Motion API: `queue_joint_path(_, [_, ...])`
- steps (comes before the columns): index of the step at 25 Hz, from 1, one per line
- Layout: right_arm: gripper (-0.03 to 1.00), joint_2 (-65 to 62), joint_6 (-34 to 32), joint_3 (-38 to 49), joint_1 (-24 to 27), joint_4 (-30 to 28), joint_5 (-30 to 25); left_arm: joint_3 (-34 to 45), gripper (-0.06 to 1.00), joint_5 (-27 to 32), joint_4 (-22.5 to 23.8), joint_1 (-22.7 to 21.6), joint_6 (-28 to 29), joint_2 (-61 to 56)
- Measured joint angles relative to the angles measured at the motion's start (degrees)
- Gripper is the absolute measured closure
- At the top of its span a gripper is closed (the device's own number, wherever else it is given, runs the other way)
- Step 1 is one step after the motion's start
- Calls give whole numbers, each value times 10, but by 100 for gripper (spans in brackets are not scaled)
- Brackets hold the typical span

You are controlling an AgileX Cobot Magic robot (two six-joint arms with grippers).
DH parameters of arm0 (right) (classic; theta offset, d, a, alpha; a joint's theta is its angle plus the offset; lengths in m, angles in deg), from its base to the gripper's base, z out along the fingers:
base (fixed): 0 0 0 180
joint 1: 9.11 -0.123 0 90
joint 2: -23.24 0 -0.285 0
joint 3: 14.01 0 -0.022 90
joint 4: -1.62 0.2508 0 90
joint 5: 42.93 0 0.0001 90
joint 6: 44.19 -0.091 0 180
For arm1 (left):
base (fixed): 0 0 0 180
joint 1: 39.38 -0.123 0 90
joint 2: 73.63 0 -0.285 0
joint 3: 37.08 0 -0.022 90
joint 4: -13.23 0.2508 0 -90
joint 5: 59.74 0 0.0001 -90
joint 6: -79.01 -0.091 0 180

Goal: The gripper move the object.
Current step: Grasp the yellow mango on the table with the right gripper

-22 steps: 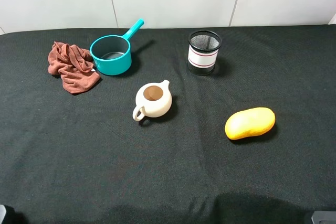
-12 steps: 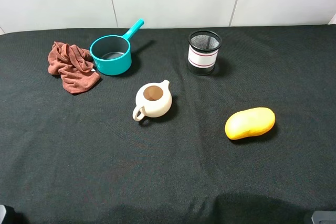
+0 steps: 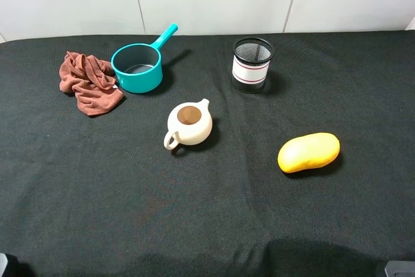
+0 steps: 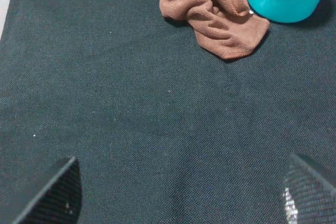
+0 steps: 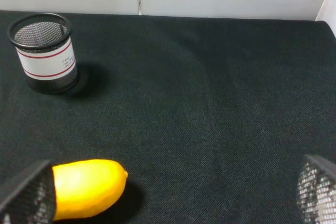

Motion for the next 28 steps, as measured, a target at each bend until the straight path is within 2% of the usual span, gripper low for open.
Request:
queue_joint_path(18, [27, 8, -5, 0, 0, 0, 0, 0, 18, 0, 0, 0, -1, 0])
queue_joint_path(22, [27, 74, -23, -10, 0, 13, 0, 0, 18, 0, 0, 0, -1, 0])
queue_joint_path(28, [27, 240, -27, -55, 0, 23, 16, 0, 18, 0, 0, 0, -1, 0])
